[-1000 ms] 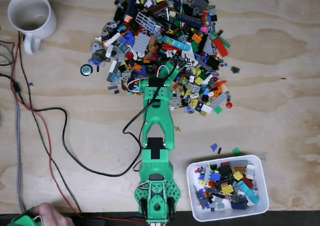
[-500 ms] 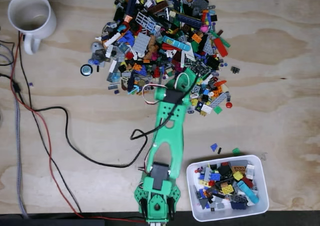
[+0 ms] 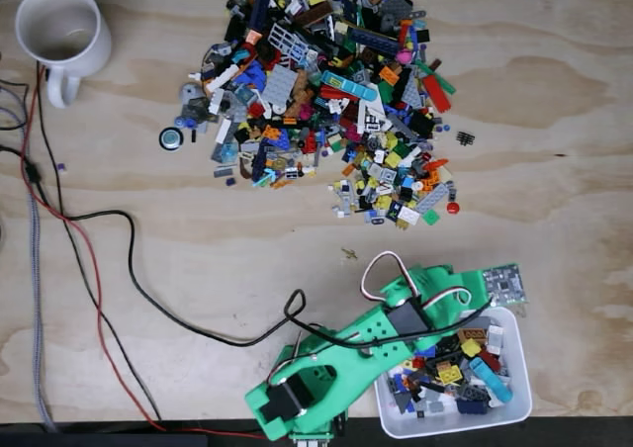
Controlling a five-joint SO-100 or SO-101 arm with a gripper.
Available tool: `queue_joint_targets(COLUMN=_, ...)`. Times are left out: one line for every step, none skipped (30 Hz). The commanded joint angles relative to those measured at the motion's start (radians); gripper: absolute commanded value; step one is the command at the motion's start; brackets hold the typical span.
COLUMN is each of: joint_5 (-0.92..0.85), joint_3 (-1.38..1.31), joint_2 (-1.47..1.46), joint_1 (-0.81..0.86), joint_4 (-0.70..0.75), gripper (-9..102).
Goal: Find the closest Lego and put it in the bin.
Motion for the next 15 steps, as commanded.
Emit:
queue_joint_targets(joint_5=-0.144, joint_3=0.112, joint_2=0.141, joint_1=0.278, joint_4=-0.117, gripper=6)
queue_joint_targets(joint_5=-0.161, joint_3=0.132, joint_2=0.152, joint_1=0.313, joint_4=-0.129, gripper=6)
queue_joint_targets(joint_5=-0.176, joint_3=0.152, joint_2=0.161, joint_1=0.341, joint_4=-0.137, gripper=6)
queue_joint_targets(joint_5=-0.193, joint_3=0.172, joint_2=0.169, joint_1=0.370, joint_4=-0.144, gripper=6)
queue_joint_targets(joint_5=-0.206, joint_3=0.190, joint_2=0.173, joint_1=0.396, joint_4=-0.156, gripper=6)
queue_joint_targets(joint_5=-0.219, joint_3=0.209, joint_2=0.175, joint_1=0.423, joint_4=-0.166, gripper=6)
queue_joint_targets(joint_5=-0.236, joint_3=0.227, joint_2=0.179, joint_1=0.448, joint_4=-0.178, gripper=6)
queue_joint_targets(joint_5=-0.250, joint_3=0.247, joint_2=0.184, joint_1=0.474, joint_4=-0.192, gripper=6)
queue_joint_targets(joint_5=-0.265, joint_3=0.267, joint_2=0.189, joint_1=0.499, joint_4=-0.210, gripper=6)
queue_joint_targets(joint_5=-0.284, joint_3=0.285, joint_2=0.192, joint_1=0.523, joint_4=-0.229, gripper=6)
queue_joint_targets(joint_5=-0.304, joint_3=0.304, joint_2=0.193, joint_1=0.545, joint_4=-0.242, gripper=6)
queue_joint_targets(joint_5=-0.314, joint_3=0.324, joint_2=0.196, joint_1=0.558, joint_4=-0.256, gripper=6)
queue_joint_targets(joint_5=-0.322, joint_3=0.347, joint_2=0.201, joint_1=0.568, joint_4=-0.275, gripper=6)
queue_joint_targets(joint_5=-0.325, joint_3=0.368, joint_2=0.204, joint_1=0.572, joint_4=-0.298, gripper=8)
queue_joint_targets(joint_5=-0.319, joint_3=0.388, joint_2=0.207, joint_1=0.572, joint_4=-0.325, gripper=12)
